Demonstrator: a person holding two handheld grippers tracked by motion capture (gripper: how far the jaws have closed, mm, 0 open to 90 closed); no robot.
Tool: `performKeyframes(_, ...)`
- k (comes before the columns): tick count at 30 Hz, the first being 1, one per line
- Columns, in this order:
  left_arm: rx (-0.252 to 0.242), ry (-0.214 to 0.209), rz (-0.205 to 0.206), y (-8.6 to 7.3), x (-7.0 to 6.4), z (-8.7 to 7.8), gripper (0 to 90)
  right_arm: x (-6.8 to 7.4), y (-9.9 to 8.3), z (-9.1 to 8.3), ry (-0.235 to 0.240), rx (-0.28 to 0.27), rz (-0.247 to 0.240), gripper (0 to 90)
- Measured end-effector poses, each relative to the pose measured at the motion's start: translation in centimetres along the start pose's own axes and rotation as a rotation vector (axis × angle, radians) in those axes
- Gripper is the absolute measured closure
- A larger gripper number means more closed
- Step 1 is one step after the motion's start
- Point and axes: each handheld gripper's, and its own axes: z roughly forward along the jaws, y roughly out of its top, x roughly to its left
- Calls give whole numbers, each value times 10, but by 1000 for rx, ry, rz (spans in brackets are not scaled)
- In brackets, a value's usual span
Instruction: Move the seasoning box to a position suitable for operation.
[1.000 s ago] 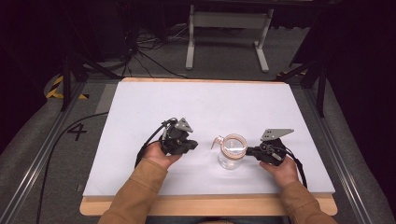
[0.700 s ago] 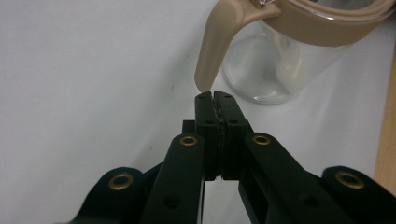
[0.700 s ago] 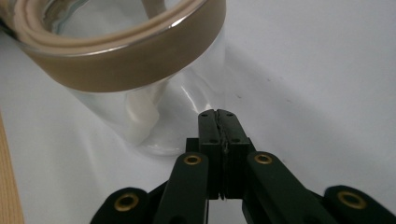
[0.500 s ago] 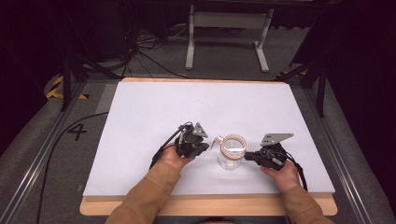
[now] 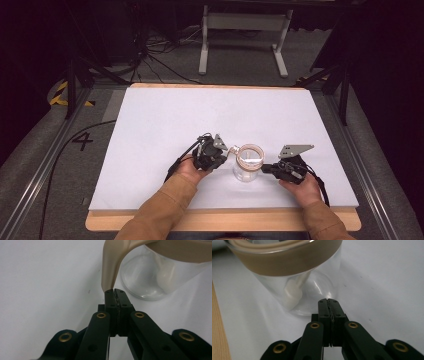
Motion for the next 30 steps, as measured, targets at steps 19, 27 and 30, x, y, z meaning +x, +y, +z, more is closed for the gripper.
performKeyframes(19, -22, 24, 3, 3, 2, 3, 895, 2, -1, -1, -10, -4, 4, 899)
performKeyframes(27, -56, 40, 39, 8, 8, 12, 896, 4, -7, -7, -34, -2, 16, 899)
performKeyframes(30, -67, 38, 32, 11, 12, 15, 896, 3, -12, -13, -52, -5, 36, 899)
